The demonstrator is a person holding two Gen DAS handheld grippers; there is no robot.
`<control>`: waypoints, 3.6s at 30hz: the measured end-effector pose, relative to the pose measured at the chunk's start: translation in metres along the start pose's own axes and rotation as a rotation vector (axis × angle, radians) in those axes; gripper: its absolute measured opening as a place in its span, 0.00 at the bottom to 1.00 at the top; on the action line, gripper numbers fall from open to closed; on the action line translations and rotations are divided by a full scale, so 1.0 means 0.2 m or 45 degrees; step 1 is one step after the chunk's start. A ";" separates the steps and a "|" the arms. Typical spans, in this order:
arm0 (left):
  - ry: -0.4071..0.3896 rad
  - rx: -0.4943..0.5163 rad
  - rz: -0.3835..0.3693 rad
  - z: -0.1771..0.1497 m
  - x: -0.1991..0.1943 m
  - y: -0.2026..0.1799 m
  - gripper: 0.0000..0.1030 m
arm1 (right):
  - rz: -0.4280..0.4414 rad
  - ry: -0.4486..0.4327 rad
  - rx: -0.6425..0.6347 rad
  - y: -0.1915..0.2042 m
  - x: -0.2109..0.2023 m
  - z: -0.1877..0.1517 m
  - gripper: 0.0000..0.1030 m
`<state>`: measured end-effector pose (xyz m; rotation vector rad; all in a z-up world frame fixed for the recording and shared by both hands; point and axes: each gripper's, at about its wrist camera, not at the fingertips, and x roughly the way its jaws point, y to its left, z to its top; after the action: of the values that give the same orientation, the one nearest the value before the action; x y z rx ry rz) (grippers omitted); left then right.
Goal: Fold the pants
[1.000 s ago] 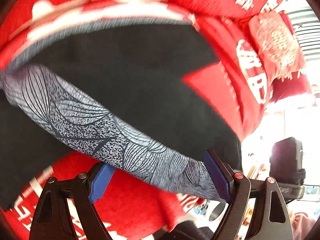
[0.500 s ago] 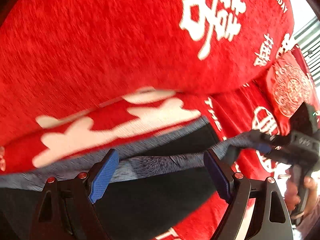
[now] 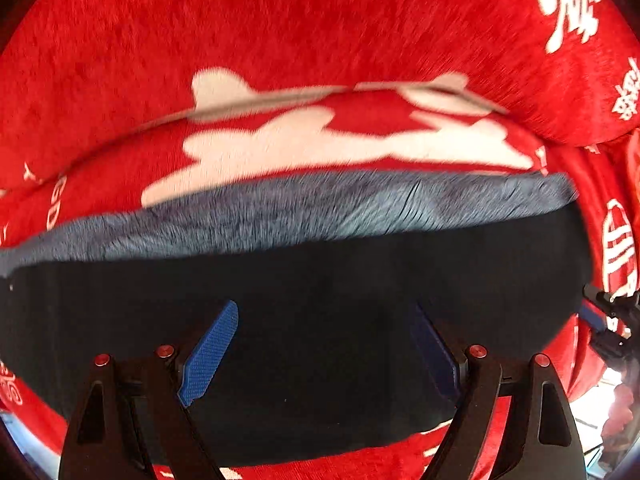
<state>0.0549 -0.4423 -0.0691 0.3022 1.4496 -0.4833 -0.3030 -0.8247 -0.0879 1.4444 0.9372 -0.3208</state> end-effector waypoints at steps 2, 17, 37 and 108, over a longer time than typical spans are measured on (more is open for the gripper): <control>0.013 -0.004 0.037 -0.01 0.02 -0.01 0.85 | 0.016 -0.012 -0.023 0.05 0.03 0.01 0.08; -0.039 -0.027 0.132 0.02 0.11 0.01 0.86 | 0.013 0.020 -0.124 0.05 0.00 0.01 0.27; -0.039 -0.053 0.141 -0.17 0.18 -0.02 0.94 | 0.061 0.037 -0.031 -0.01 -0.03 0.09 0.26; -0.200 -0.383 -0.242 -0.89 -0.16 2.67 0.28 | -0.302 1.149 -2.079 2.44 2.55 -2.38 0.06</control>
<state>0.1593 0.1094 -0.1055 -0.1122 1.3796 -0.4240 0.1901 -0.1332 -0.0417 -0.1433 1.4862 0.8762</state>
